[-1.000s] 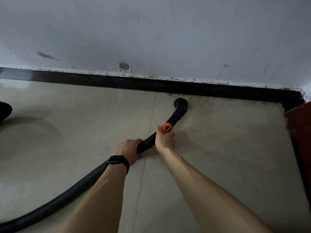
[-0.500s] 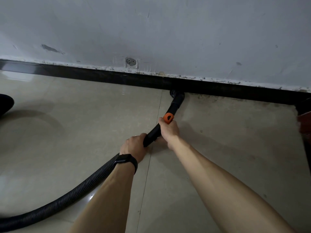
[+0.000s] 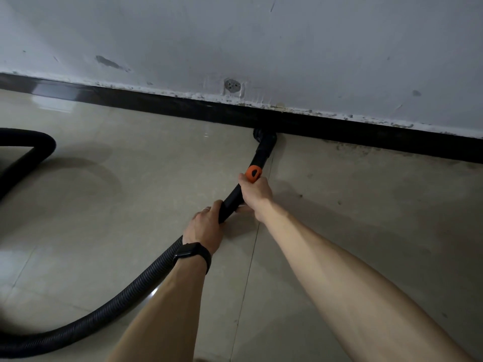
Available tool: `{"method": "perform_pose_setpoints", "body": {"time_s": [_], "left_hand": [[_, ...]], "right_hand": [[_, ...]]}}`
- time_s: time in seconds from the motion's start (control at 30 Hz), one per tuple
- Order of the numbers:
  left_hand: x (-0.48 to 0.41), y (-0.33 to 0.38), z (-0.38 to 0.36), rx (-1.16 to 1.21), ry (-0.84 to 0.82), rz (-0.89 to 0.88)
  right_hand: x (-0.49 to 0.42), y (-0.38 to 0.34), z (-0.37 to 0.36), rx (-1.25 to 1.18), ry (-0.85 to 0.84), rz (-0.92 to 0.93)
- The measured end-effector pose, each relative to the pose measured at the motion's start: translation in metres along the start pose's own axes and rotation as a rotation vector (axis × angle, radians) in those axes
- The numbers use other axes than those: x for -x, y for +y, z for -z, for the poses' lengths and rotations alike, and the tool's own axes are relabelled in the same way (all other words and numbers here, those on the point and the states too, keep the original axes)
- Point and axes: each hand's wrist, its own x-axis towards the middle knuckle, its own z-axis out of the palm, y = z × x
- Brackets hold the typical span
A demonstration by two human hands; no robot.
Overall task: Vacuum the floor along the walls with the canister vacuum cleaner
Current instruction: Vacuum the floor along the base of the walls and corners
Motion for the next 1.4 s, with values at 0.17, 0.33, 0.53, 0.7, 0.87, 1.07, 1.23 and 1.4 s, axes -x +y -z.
{"method": "perform_pose_setpoints", "body": {"time_s": [0.17, 0.33, 0.53, 0.7, 0.87, 1.07, 1.23, 1.4], "left_hand": [[0.002, 0.008, 0.004, -0.025, -0.047, -0.038], [0.009, 0.026, -0.001, -0.066, -0.157, -0.157], [0.025, 0.039, -0.009, -0.179, -0.288, -0.305], [0.044, 0.035, -0.002, -0.284, -0.383, -0.319], [0.061, 0.01, 0.001, -0.392, -0.417, -0.319], [0.079, -0.029, 0.008, -0.388, -0.401, -0.224], [0.08, -0.03, 0.01, -0.295, -0.252, -0.17], [0.069, -0.013, 0.007, -0.227, -0.172, -0.205]], "right_hand": [[0.004, 0.006, 0.011, 0.011, 0.033, 0.0], [0.021, 0.036, 0.041, -0.017, 0.13, -0.031], [0.047, 0.09, 0.069, -0.216, 0.171, -0.132], [0.053, 0.087, 0.097, -0.335, 0.284, -0.122], [0.063, 0.104, 0.08, -0.265, 0.247, -0.147], [0.069, 0.105, 0.038, -0.205, 0.127, -0.138], [0.056, 0.079, 0.025, -0.209, 0.125, -0.127], [0.047, 0.051, 0.044, -0.183, 0.195, -0.088]]}}
